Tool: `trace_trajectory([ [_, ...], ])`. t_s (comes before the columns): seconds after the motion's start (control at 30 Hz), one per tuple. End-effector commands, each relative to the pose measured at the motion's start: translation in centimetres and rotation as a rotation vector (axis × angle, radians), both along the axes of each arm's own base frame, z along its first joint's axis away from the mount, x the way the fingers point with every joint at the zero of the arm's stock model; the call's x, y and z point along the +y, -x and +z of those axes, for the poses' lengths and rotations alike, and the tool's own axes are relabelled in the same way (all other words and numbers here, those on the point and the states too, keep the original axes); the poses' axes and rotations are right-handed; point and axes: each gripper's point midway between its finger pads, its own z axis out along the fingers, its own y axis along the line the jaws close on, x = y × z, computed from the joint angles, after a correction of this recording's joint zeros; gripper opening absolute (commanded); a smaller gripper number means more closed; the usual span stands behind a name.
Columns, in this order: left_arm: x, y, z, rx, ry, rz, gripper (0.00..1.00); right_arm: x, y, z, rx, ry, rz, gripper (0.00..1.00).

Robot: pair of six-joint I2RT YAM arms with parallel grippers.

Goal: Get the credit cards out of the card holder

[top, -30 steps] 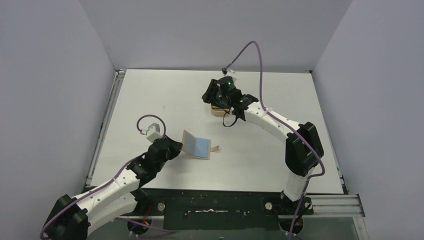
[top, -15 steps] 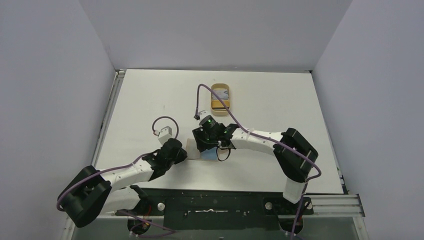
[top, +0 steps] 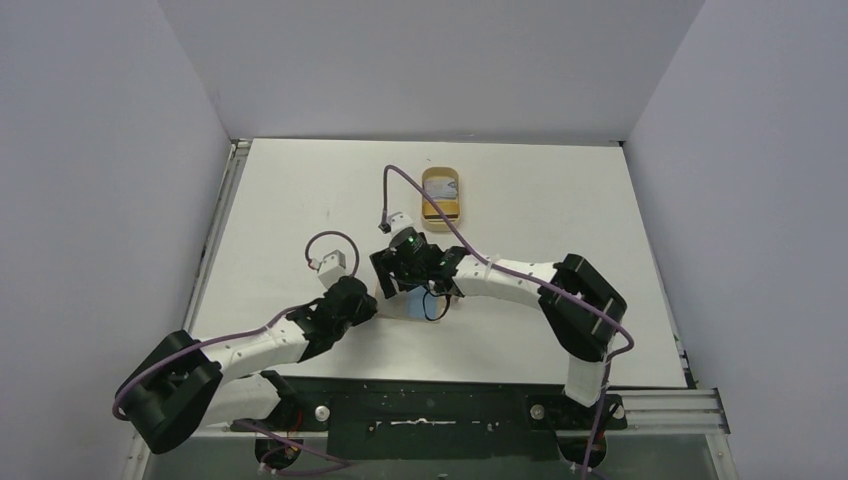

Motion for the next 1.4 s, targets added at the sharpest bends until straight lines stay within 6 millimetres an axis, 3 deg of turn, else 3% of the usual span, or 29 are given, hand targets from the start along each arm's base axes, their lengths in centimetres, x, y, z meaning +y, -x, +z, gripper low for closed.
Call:
trace_trajectory([
  [0.0,-1.0,-1.4,2.8,-0.093,0.091,0.025,0.0,2.1,-1.7,1.0,-0.062,-0.042,-0.006,0.79],
  [0.17,-0.9,-1.3,2.8,-0.1,0.103,0.023,0.0,3.3,-1.9,0.2,-0.051,-0.044,0.002,0.8],
  [0.37,-0.7,-1.2,2.8,-0.106,0.102,0.029,0.0,3.3,-1.8,-0.8,-0.04,-0.023,-0.001,0.8],
  [0.9,0.0,-1.2,2.6,-0.109,0.083,0.056,0.0,-0.8,0.5,-4.2,-0.025,0.128,0.013,0.8],
  [1.37,0.3,-1.1,2.1,-0.098,0.074,0.064,0.0,-3.4,1.1,-2.9,-0.06,0.151,-0.022,0.8],
])
